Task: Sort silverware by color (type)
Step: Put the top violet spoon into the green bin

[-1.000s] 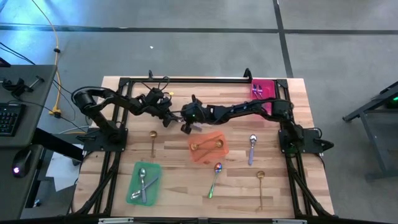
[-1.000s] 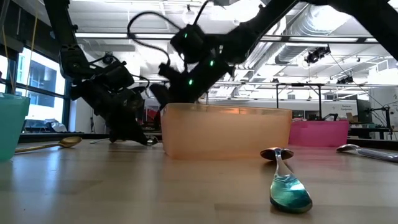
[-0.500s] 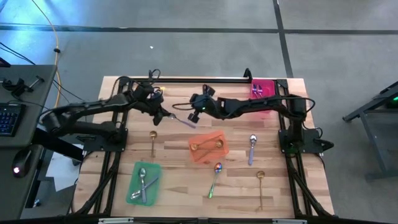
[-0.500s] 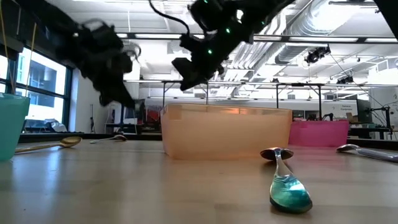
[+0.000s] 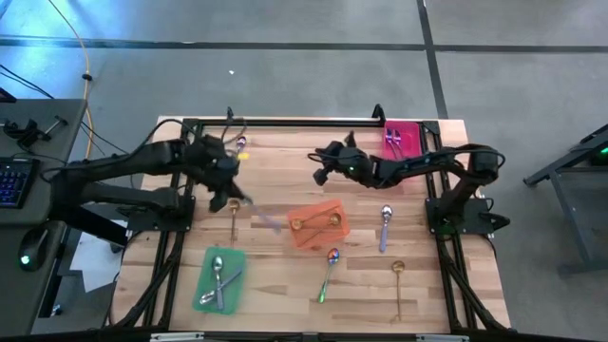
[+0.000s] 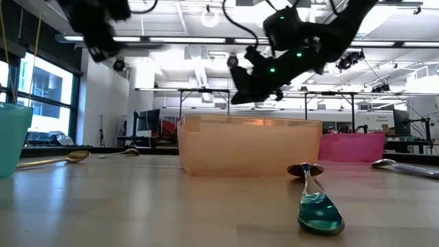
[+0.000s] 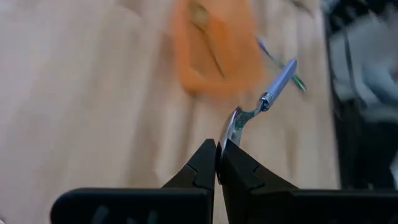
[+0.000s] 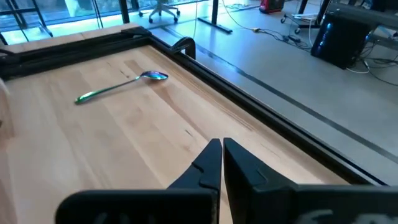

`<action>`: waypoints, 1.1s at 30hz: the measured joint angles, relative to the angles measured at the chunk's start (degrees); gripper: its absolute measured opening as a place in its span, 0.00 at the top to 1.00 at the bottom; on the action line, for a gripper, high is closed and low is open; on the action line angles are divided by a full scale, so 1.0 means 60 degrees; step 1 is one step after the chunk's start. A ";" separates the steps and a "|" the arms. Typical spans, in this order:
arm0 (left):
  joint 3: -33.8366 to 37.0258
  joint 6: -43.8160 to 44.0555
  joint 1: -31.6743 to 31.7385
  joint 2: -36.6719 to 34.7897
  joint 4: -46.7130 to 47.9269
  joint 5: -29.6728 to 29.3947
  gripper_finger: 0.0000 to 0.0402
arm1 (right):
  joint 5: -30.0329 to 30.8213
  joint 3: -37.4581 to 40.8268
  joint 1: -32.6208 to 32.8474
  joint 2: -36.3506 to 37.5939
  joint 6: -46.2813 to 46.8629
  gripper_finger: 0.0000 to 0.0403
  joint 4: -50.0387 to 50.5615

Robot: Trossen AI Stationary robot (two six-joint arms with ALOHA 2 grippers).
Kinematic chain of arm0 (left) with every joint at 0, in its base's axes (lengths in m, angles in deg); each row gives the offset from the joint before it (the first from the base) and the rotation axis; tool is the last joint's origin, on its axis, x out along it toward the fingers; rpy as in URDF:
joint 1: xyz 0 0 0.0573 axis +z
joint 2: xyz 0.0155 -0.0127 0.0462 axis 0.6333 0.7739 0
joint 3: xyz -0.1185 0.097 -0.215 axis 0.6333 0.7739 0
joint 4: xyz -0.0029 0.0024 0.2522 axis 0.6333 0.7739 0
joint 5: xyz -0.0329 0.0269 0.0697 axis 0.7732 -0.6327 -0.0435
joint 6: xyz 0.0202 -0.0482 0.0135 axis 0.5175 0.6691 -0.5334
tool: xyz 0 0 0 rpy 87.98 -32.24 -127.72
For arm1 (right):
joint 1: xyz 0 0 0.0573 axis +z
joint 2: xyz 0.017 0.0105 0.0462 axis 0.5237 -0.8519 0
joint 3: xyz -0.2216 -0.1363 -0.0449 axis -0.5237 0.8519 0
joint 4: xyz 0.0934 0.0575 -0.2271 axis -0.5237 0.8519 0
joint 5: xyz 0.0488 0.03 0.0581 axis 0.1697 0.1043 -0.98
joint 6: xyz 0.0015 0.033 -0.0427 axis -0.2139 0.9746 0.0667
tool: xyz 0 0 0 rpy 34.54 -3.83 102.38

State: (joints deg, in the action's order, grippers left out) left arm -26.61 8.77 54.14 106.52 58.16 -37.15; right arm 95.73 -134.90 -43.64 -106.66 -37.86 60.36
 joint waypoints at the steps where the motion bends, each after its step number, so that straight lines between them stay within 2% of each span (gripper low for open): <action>1: -0.0216 -0.0011 -0.0377 0.0050 0.0482 0.0004 1.00 | 0.0016 0.0158 0.0016 0.0114 0.0000 1.00 -0.0092; 7: -0.0963 -0.0142 -0.2591 0.0317 0.2365 0.0126 1.00 | -0.0081 0.0620 0.0043 0.0500 0.0122 1.00 -0.0568; 12: -0.0881 0.0692 -0.4195 0.0771 0.3124 0.0222 1.00 | -0.0145 0.0632 0.0197 0.0500 0.0206 1.00 -0.0563; 16: -0.0344 0.1294 -0.5097 0.1408 0.2948 0.0222 1.00 | -0.0148 0.0632 0.0309 0.0500 0.0136 1.00 -0.0645; 25: 0.0357 0.1682 -0.6087 0.2705 0.0907 0.0723 1.00 | -0.0141 0.0632 0.0414 0.0496 0.0025 1.00 -0.0639; 33: 0.0392 0.2078 -0.6516 0.3167 0.0824 0.0678 0.93 | -0.0137 0.0632 0.0415 0.0493 0.0022 1.00 -0.0628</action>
State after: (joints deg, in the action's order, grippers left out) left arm -24.26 21.23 15.04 125.52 63.10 -33.09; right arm 94.90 -131.11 -41.15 -103.70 -37.73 56.59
